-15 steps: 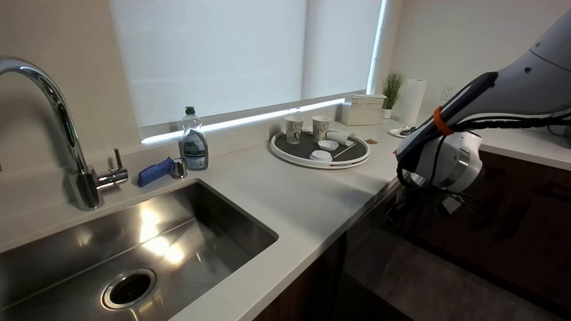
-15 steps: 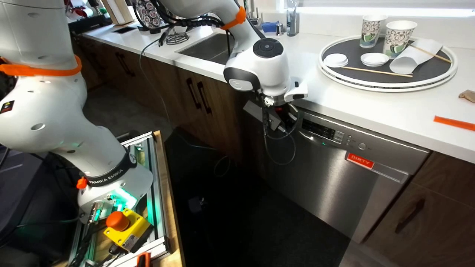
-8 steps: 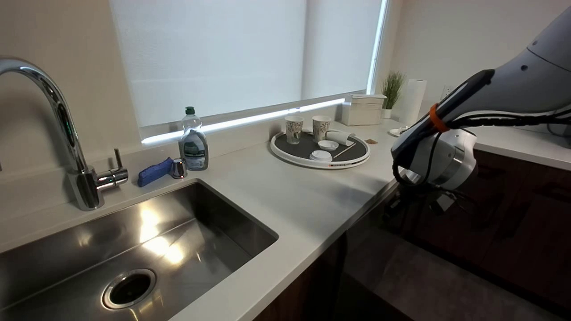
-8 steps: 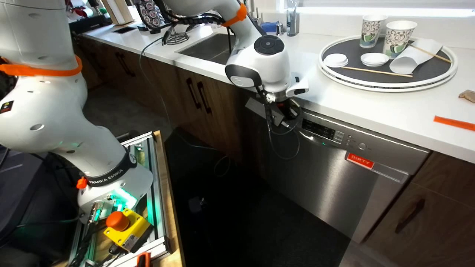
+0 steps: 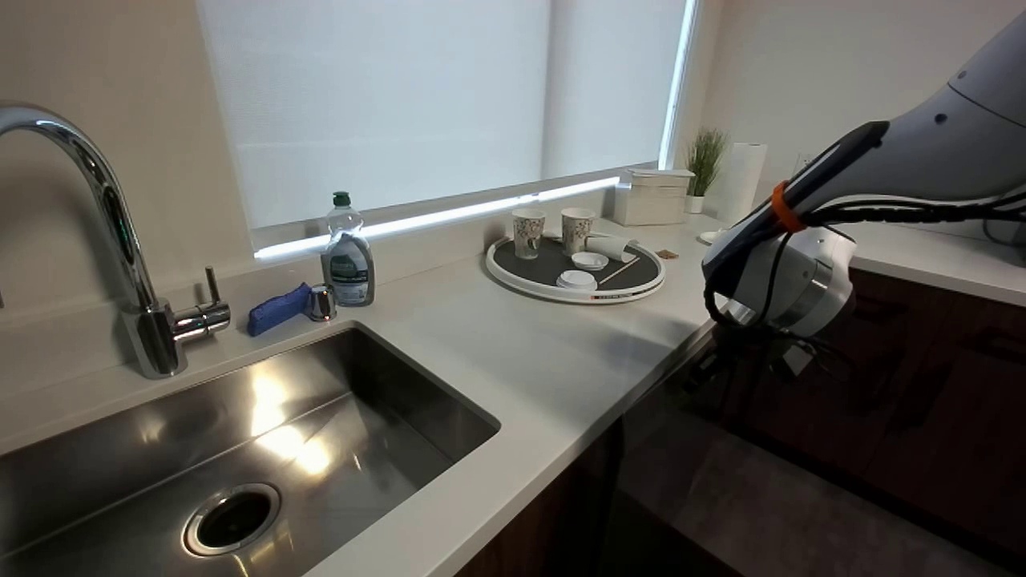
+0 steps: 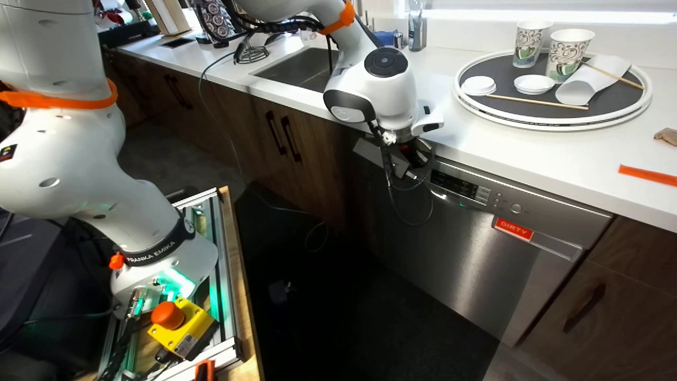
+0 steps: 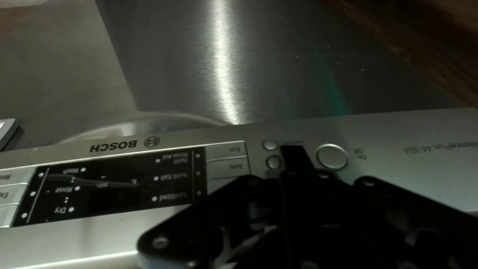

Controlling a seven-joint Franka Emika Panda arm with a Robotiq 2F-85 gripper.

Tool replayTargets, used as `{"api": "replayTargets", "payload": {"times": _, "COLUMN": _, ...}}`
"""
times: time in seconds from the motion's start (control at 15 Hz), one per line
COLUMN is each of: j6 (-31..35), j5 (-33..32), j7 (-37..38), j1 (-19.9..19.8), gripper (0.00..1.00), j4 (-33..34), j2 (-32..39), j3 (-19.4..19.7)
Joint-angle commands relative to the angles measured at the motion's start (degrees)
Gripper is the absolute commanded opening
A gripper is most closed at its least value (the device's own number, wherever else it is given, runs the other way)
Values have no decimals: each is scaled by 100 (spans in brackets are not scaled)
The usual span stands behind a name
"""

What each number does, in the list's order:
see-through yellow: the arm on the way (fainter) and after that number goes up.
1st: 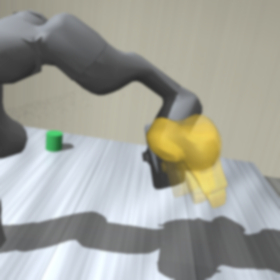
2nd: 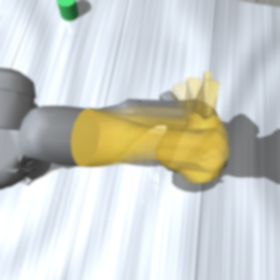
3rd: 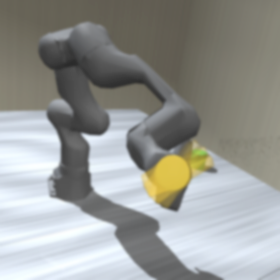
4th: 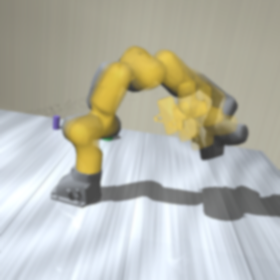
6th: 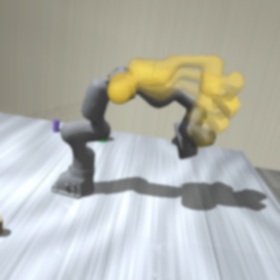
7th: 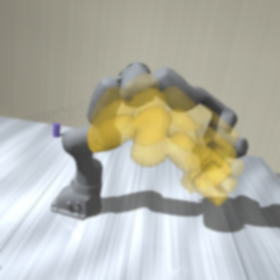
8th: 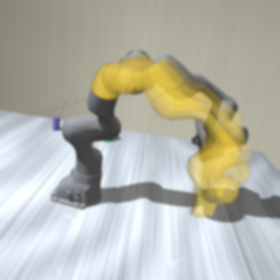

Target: Turn the switch on the dishwasher

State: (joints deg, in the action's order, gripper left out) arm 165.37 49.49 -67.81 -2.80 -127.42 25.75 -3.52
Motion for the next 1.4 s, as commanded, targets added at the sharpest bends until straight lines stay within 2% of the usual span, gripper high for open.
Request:
{"api": "replayTargets", "payload": {"times": 0.0, "j6": 219, "j5": 161, "j7": -232, "j1": -88, "gripper": 0, "j4": 63, "j2": 125, "j3": -120}}
{"api": "replayTargets", "payload": {"times": 0.73, "j6": 531, "j5": 351, "j7": -340, "j1": -221, "gripper": 0, "j4": 144, "j2": 201, "j3": -326}}
{"api": "replayTargets", "payload": {"times": 1.33, "j6": 533, "j5": 331, "j7": -339, "j1": -283, "gripper": 0, "j4": 214, "j2": 285, "j3": -405}}
